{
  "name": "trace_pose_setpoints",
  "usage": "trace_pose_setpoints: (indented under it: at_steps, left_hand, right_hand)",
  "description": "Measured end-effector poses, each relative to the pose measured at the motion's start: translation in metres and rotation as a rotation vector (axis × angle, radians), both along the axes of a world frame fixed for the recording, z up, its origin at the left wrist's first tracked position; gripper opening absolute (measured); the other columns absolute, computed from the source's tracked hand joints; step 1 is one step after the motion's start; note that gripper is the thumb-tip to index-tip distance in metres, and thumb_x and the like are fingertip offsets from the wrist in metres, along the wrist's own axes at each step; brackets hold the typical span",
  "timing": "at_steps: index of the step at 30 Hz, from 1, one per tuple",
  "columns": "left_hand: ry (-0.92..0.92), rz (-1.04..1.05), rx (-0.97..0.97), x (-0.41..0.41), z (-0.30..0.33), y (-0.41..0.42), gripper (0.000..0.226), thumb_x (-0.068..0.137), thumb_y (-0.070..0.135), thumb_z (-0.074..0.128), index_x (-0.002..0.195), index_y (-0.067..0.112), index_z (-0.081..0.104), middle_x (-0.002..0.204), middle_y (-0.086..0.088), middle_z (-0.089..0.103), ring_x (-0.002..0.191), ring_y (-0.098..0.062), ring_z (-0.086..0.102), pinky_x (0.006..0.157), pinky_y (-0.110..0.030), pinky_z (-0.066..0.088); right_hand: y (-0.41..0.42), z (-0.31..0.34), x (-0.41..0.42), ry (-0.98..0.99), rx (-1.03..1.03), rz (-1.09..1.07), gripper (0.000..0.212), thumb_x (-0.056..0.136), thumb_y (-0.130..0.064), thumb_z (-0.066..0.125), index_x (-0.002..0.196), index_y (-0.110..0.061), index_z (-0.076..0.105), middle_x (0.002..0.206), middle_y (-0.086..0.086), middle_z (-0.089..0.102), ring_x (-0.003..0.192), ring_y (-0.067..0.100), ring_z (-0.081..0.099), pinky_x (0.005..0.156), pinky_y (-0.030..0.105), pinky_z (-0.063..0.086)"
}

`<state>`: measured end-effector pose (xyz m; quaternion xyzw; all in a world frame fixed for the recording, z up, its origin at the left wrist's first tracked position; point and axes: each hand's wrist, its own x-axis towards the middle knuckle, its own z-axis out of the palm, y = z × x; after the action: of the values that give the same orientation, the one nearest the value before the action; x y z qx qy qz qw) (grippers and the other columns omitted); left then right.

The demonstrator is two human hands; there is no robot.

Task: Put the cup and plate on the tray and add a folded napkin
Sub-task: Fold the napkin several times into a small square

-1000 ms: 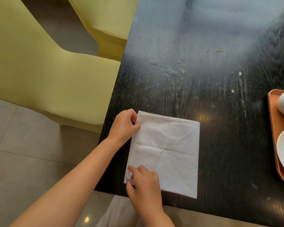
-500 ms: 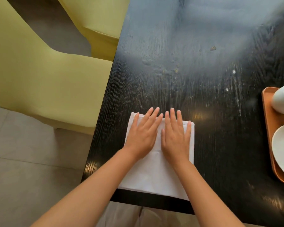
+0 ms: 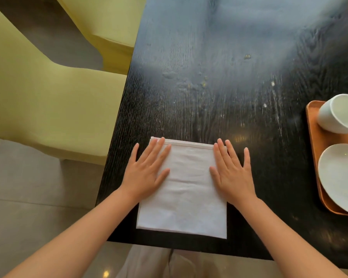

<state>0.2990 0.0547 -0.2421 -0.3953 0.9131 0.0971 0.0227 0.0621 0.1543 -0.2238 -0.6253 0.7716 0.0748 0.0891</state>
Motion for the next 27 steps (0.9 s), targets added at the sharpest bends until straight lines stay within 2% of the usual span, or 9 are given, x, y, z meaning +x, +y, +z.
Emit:
trace_pose_setpoints:
  at_steps: [3,5,9,12,15,21,24,27]
  left_hand:
    - [0.079,0.099,0.007,-0.008,0.009,0.023,0.059,0.093,0.042,0.023,0.146,0.015,0.023,0.154,-0.003,0.018,0.142,-0.023,0.016,0.114,-0.051,0.007]
    - [0.157,0.044,0.043,-0.021,0.01,0.051,0.057,0.093,0.036,0.026,0.146,0.016,0.022,0.154,-0.004,0.019,0.143,-0.02,0.013,0.113,-0.052,0.008]
    - [0.068,-0.09,0.066,-0.025,0.004,0.093,0.058,0.093,0.034,0.029,0.147,0.016,0.019,0.155,-0.006,0.015,0.143,-0.023,0.015,0.109,-0.051,0.013]
    - [0.014,-0.138,0.085,-0.01,0.003,0.091,0.059,0.093,0.041,0.028,0.148,0.021,0.018,0.155,-0.006,0.016,0.143,-0.026,0.014,0.11,-0.05,0.013]
    - [-0.024,-0.212,0.095,0.007,0.002,0.087,0.063,0.092,0.049,0.03,0.148,0.025,0.017,0.156,-0.007,0.016,0.143,-0.026,0.012,0.112,-0.048,0.013]
    - [-0.052,-0.286,0.118,0.047,0.006,0.091,0.073,0.088,0.061,0.032,0.148,0.021,0.016,0.156,-0.01,0.016,0.144,-0.025,0.008,0.114,-0.045,0.01]
    - [-0.054,-0.288,0.148,0.059,0.007,0.102,0.084,0.084,0.07,0.035,0.149,0.02,0.015,0.157,-0.011,0.012,0.144,-0.026,0.007,0.115,-0.044,0.008]
    - [-0.069,-0.252,0.144,0.062,0.008,0.117,0.086,0.083,0.07,0.037,0.149,0.02,0.013,0.157,-0.012,0.011,0.145,-0.026,0.004,0.116,-0.043,0.004]
  right_hand:
    - [0.015,0.009,0.03,-0.031,-0.123,-0.054,0.062,0.092,-0.042,0.019,0.146,-0.012,0.009,0.154,0.005,0.009,0.143,0.021,0.002,0.114,0.052,-0.003]
    - [0.034,0.007,0.062,-0.1,-0.161,-0.038,0.062,0.092,-0.04,0.024,0.146,-0.01,0.015,0.154,0.007,0.013,0.143,0.02,0.006,0.113,0.051,0.001]
    - [0.066,-0.004,0.092,-0.101,-0.042,-0.002,0.059,0.093,-0.039,0.022,0.144,-0.01,0.017,0.154,0.006,0.014,0.143,0.019,-0.001,0.11,0.052,0.009]
    - [0.074,-0.004,0.08,-0.094,-0.027,0.035,0.062,0.091,-0.041,0.028,0.144,-0.011,0.019,0.153,0.005,0.016,0.143,0.02,0.005,0.11,0.051,0.009]
    - [0.088,-0.003,0.063,-0.119,-0.014,0.089,0.064,0.09,-0.042,0.029,0.146,-0.014,0.015,0.153,0.004,0.015,0.142,0.017,0.001,0.111,0.051,0.008]
    - [0.11,0.0,0.041,-0.104,0.033,0.156,0.058,0.095,-0.044,0.007,0.146,-0.016,0.013,0.153,0.003,0.019,0.142,0.017,0.001,0.111,0.054,0.008]
    - [0.12,-0.001,0.037,-0.102,0.067,0.165,0.061,0.094,-0.049,0.009,0.146,-0.017,0.012,0.154,0.002,0.018,0.142,0.016,0.0,0.11,0.055,0.008]
    - [0.136,0.0,0.035,-0.101,0.087,0.174,0.067,0.092,-0.055,0.012,0.146,-0.016,0.014,0.153,0.002,0.016,0.142,0.016,-0.001,0.111,0.054,0.006]
